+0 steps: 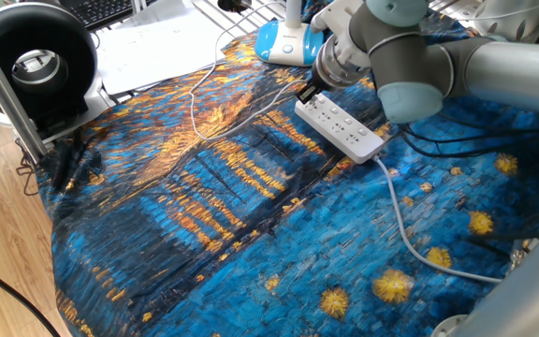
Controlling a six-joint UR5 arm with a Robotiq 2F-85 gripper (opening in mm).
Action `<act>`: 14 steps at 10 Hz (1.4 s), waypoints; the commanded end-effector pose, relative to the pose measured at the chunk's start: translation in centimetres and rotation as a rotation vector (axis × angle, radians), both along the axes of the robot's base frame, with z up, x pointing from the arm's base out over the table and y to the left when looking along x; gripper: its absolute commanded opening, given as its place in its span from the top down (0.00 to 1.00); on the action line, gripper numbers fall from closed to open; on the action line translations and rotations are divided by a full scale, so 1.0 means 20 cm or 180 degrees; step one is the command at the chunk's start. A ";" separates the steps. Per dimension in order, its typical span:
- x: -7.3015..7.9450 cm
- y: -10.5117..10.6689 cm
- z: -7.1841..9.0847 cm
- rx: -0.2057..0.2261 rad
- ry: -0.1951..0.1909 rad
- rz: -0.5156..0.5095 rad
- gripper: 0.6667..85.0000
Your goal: Plug in the power cord of the desk lamp, turn on the socket, and light up the desk lamp
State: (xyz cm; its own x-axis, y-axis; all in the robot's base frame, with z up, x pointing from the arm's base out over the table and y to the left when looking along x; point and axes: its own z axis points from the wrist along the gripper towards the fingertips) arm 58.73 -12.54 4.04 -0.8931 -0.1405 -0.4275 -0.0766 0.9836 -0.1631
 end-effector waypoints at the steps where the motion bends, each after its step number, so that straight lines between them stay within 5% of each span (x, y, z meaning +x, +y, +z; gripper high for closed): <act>1: -0.02 -0.01 0.02 0.0051 0.0094 0.0124 0.68; 9: -0.01 -0.02 0.10 -0.0026 0.0270 0.0184 0.66; 14: -0.05 0.01 0.11 0.0117 0.0410 0.0209 0.66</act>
